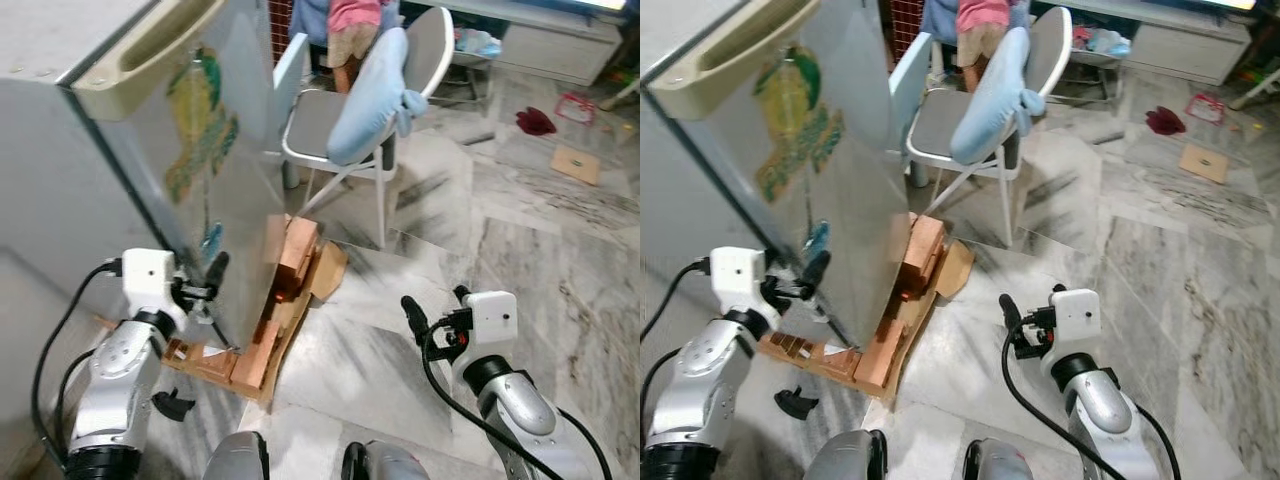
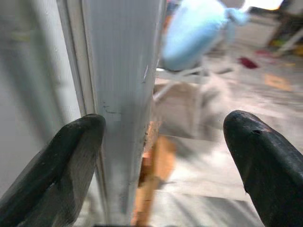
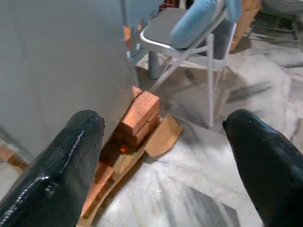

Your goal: Restocking fridge

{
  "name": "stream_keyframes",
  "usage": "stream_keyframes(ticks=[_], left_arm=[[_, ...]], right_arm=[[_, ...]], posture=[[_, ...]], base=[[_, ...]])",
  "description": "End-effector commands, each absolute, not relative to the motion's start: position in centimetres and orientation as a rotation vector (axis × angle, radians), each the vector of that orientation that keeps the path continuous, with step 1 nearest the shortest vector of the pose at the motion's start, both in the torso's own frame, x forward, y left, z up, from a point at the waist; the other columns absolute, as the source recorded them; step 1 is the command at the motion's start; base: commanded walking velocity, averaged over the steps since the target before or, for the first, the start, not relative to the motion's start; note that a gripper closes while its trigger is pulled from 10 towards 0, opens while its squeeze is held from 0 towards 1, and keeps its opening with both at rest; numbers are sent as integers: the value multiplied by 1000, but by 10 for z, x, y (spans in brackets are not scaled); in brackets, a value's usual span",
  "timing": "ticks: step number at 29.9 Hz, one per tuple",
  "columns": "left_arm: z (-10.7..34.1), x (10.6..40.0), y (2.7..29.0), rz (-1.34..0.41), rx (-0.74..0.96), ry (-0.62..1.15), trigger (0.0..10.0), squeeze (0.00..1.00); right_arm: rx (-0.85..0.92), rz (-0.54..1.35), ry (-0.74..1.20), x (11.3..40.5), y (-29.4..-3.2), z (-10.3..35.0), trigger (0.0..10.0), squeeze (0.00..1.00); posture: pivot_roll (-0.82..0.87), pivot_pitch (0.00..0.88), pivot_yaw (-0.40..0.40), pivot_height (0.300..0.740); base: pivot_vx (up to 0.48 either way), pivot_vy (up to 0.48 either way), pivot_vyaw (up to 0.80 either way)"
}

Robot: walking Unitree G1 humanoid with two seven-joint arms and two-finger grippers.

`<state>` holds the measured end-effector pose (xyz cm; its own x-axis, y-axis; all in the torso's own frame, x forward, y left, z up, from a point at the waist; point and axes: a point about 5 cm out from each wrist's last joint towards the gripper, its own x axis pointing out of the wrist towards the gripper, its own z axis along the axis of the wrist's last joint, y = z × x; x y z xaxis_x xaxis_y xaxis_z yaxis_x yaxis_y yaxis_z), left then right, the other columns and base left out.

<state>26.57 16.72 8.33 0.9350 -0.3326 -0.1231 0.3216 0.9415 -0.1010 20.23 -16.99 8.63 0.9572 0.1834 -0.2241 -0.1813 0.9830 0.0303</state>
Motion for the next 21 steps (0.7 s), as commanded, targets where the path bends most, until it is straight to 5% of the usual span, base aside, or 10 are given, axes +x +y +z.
stream_keyframes(ticks=[1, 13, 21], left_arm=[[99, 270, 143, -425, -87, 80, 10000, 0], [100, 237, 97, -783, -142, 149, 10000, 0], [105, 251, 91, -763, -107, 126, 10000, 0]], right_arm=[[8, 165, 243, 198, -173, 85, 10000, 0], [32, 164, 252, 199, -174, 83, 10000, 0], [42, 74, 203, 201, -180, 88, 10000, 0]], posture=[[-26, 87, -28, 740], [-11, 89, -35, 740], [-24, 82, -25, 740]], base=[[0, 0, 0], [0, 0, 0], [0, 0, 0]])
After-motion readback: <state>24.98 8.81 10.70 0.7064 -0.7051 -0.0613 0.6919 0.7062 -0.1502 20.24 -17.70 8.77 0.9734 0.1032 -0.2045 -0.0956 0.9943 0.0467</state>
